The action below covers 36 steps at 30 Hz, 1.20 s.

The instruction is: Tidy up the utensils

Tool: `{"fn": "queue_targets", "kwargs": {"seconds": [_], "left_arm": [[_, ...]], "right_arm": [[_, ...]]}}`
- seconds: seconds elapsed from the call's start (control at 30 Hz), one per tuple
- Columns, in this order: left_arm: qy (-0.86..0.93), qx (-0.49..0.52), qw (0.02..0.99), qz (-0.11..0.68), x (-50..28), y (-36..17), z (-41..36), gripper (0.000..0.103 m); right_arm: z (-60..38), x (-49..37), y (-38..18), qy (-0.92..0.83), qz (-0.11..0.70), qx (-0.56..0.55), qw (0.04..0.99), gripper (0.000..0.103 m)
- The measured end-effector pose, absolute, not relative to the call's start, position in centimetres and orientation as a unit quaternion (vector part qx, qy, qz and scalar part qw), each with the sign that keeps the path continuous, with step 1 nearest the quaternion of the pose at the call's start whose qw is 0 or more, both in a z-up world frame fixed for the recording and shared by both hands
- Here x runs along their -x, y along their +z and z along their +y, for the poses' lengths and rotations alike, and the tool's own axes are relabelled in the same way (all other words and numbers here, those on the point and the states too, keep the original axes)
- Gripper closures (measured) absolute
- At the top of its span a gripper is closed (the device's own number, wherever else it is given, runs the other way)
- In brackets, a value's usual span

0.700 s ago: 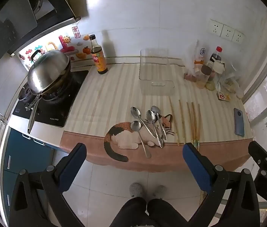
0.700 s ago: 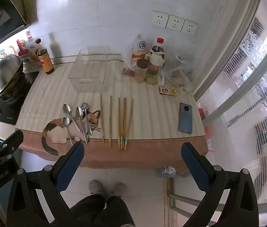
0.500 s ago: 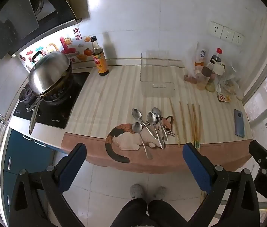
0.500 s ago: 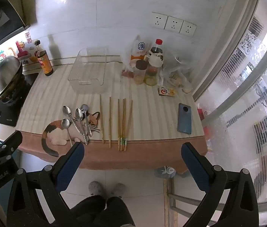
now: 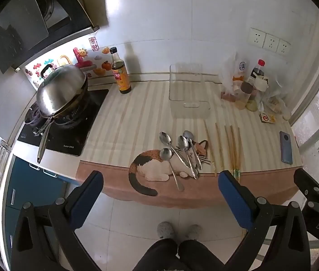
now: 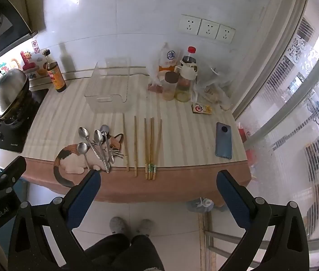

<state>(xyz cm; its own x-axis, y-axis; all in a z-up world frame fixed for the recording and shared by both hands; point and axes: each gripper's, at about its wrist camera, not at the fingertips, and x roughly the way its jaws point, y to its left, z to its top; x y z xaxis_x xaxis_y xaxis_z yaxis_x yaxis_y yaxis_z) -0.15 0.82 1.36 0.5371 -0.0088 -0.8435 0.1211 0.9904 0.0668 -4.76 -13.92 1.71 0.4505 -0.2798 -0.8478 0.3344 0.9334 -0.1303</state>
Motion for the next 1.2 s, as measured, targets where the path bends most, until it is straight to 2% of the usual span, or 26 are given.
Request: {"fn": "queue_targets", "kwargs": {"seconds": [1.2], "left_arm": [[-0.040,-0.056,0.877,0.476,-0.9,1.6,-0.3,0.000]], "right_arm": [[-13.5,4.4,2.4,-0.183,0.487,-0.026,0.854,0.000]]}}
